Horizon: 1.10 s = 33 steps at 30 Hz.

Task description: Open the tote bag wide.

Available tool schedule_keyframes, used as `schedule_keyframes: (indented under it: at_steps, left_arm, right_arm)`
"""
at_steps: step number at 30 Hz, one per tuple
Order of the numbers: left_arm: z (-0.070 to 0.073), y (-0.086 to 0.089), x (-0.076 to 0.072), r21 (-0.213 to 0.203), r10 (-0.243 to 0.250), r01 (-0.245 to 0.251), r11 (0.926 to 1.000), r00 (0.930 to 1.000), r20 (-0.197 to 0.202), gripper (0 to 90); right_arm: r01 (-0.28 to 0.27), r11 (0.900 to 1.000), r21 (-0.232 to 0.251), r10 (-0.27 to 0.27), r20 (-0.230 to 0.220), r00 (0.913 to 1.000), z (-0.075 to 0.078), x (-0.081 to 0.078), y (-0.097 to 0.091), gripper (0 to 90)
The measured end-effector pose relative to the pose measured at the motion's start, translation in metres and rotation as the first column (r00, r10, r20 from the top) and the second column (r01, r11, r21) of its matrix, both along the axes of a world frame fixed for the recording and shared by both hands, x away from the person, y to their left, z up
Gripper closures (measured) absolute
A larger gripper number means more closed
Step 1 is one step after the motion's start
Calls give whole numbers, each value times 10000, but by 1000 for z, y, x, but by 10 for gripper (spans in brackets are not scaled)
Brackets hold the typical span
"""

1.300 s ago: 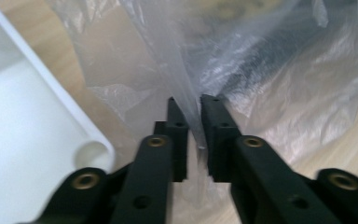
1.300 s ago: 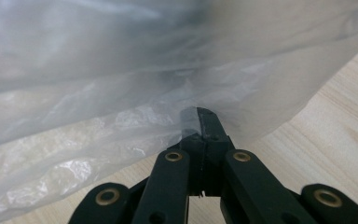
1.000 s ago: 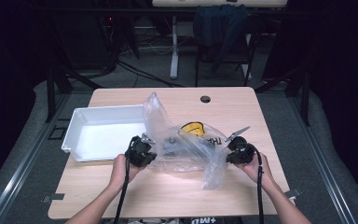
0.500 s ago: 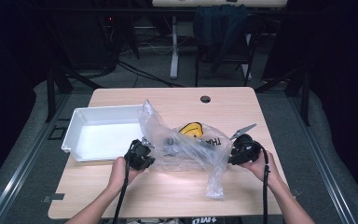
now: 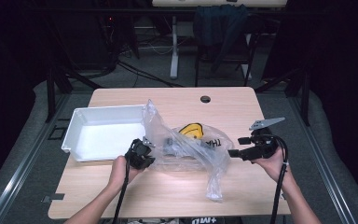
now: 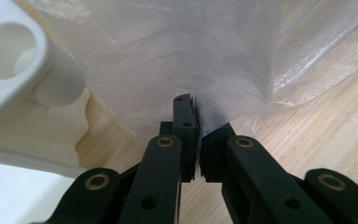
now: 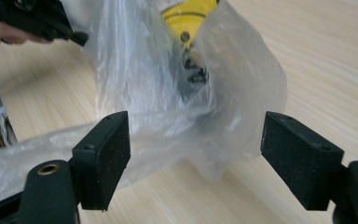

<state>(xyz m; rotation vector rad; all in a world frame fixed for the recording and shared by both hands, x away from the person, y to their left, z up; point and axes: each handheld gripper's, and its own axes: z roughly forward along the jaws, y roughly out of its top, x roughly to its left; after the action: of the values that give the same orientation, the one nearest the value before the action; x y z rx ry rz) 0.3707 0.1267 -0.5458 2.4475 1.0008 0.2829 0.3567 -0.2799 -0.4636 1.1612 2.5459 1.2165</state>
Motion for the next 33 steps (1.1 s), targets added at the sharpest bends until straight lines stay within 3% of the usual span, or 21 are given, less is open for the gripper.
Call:
schedule_keyframes:
  at_steps: [4, 5, 6, 7, 8, 11, 14, 15, 16, 19, 24, 26, 27, 29, 32, 33]
  left_arm:
    - [1, 0, 0, 83, -18, 18, 10000, 10000, 8, 866]
    - [1, 0, -1, 103, -23, 23, 9999, 10000, 7, 856]
    - [1, 0, -1, 96, -14, 14, 10000, 10000, 30, 852]
    - [2, 0, -1, 100, -31, 31, 9999, 10000, -18, 852]
    - [2, 0, -1, 75, 25, -25, 10000, 10000, 9, 840]
    - [3, 3, -1, 53, -51, 52, 10000, 9999, -100, 810]
    - [6, 3, -1, -12, -112, 112, 9999, 9998, -181, 760]
    - [9, 4, -2, -47, -184, 183, 9998, 9997, -186, 674]
    - [16, 6, -4, -117, -221, 219, 9997, 9996, -188, 643]
    - [23, 8, -8, -259, -211, 210, 9994, 9998, -58, 545]
    - [44, 15, -13, -710, 53, -28, 9975, 9994, 349, 461]
    - [53, 17, -15, -918, 204, -139, 9957, 9973, 701, 457]
    - [61, 18, -14, -1163, 458, -331, 9927, 9931, 1079, 451]
    - [66, 18, -10, -1414, 661, -456, 9889, 9874, 1436, 456]
    - [67, 15, -6, -1580, 755, -480, 9863, 9820, 1729, 526]
    - [65, 12, -5, -1607, 793, -493, 9858, 9793, 1864, 589]
  right_arm:
    - [231, 9995, -208, -231, 4, 9997, -2, 4, 9, 311]
    - [455, 9969, -645, -470, -223, 9986, -11, 9, 17, 478]
    - [645, 9936, -929, -672, -264, 9974, -16, 12, 21, 558]
    - [645, 9936, -929, -672, -264, 9974, -16, 12, 21, 558]
    - [704, 9886, -1331, -762, -386, 9963, -24, 15, 25, 708]
    - [850, 9832, -1615, -944, -518, 9942, -34, 19, 28, 833]
    - [808, 9796, -1838, -917, -515, 9945, -38, 21, 28, 864]
    - [817, 9766, -1988, -931, -488, 9945, -40, 21, 28, 872]
    - [797, 9764, -2006, -907, -461, 9948, -41, 21, 27, 872]
    - [744, 9752, -2085, -871, -524, 9948, -42, 21, 28, 873]
    - [697, 9739, -2160, -823, -499, 9954, -43, 21, 29, 874]
    - [705, 9737, -2166, -838, -526, 9951, -43, 21, 29, 874]
    - [647, 9745, -2148, -768, -483, 9959, -43, 21, 30, 875]
    - [586, 9733, -2217, -722, -538, 9959, -44, 22, 30, 877]
    - [589, 9734, -2213, -729, -553, 9958, -45, 23, 32, 878]
    - [566, 9717, -2292, -709, -546, 9960, -45, 23, 32, 879]
